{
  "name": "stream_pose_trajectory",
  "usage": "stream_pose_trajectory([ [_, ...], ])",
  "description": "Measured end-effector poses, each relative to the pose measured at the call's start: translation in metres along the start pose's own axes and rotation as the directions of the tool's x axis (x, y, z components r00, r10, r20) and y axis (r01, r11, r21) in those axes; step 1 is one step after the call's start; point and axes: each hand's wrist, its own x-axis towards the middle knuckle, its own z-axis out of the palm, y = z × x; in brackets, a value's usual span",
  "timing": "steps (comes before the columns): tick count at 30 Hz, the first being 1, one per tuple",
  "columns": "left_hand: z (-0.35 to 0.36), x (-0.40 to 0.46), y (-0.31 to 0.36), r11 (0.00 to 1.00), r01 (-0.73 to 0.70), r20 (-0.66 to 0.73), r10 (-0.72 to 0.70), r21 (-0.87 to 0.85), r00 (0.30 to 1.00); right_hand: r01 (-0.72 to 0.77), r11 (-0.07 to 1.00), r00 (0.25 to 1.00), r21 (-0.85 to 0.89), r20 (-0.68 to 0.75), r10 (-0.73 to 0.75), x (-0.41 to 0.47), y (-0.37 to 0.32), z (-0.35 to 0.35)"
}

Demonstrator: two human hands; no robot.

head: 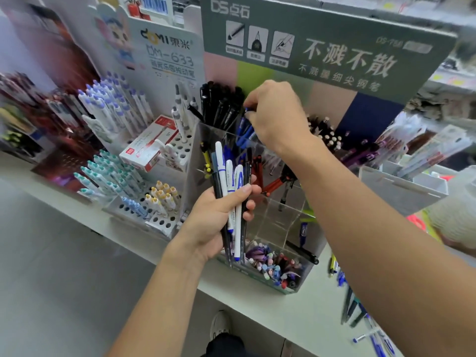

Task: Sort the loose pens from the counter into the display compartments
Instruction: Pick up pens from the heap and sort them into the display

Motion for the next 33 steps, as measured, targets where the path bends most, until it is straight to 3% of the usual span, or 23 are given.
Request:
stream_pose_trajectory([
  [3, -0.002, -0.003, -0.003, 1.0, 0.004, 0.018, -0.004, 0.011, 1.0, 0.046, 0.996, 0.999, -0.079, 0.03, -0.043, -0.013, -0.004, -0.006],
  [6, -0.004, -0.004, -0.007, 0.998, -0.003, 0.054, 0.0, 0.058, 0.999, 0.118, 0.987, 0.989, 0.105, -0.105, -0.107, -0.056, 0.0, -0.02],
  [7, -0.004, -0.004, -0.008, 0.996, 0.0, 0.072, -0.006, 0.084, 0.997, 0.1, 0.976, 0.994, 0.193, -0.07, -0.088, -0.073, 0.003, -0.027],
  [9, -0.002, -0.004, -0.012, 0.989, 0.008, 0.104, -0.024, 0.145, 0.994, -0.04, 0.95, 0.986, 0.309, 0.165, -0.012, -0.102, 0.014, -0.034],
  [11, 0.001, -0.001, -0.017, 0.951, -0.02, 0.113, -0.016, 0.309, 0.993, -0.179, 0.93, 0.951, 0.321, 0.299, 0.08, -0.12, 0.028, -0.033],
  [14, 0.014, 0.004, -0.026, 0.788, -0.045, 0.119, -0.035, 0.614, 0.992, -0.297, 0.897, 0.923, 0.327, 0.338, 0.182, -0.133, 0.041, -0.035],
  [21, 0.035, 0.01, -0.05, 0.725, -0.024, 0.131, -0.091, 0.688, 0.987, -0.551, 0.676, 0.817, 0.489, 0.482, 0.317, -0.151, 0.072, -0.046],
  [26, 0.04, 0.004, -0.048, 0.761, -0.033, 0.136, -0.073, 0.648, 0.988, -0.592, 0.508, 0.803, 0.626, 0.515, 0.3, -0.155, 0.076, -0.049],
  [28, 0.04, 0.0, -0.047, 0.869, -0.002, 0.139, -0.078, 0.495, 0.987, -0.581, 0.444, 0.814, 0.682, 0.5, 0.297, -0.154, 0.076, -0.05],
  [30, 0.038, -0.003, -0.043, 0.968, 0.084, 0.095, -0.11, 0.237, 0.989, -0.565, 0.379, 0.824, 0.733, 0.485, 0.293, -0.152, 0.074, -0.053],
  [33, 0.03, -0.003, -0.04, 0.988, 0.099, 0.019, -0.102, 0.116, 0.995, -0.527, 0.357, 0.85, 0.772, 0.467, 0.245, -0.146, 0.068, -0.059],
])
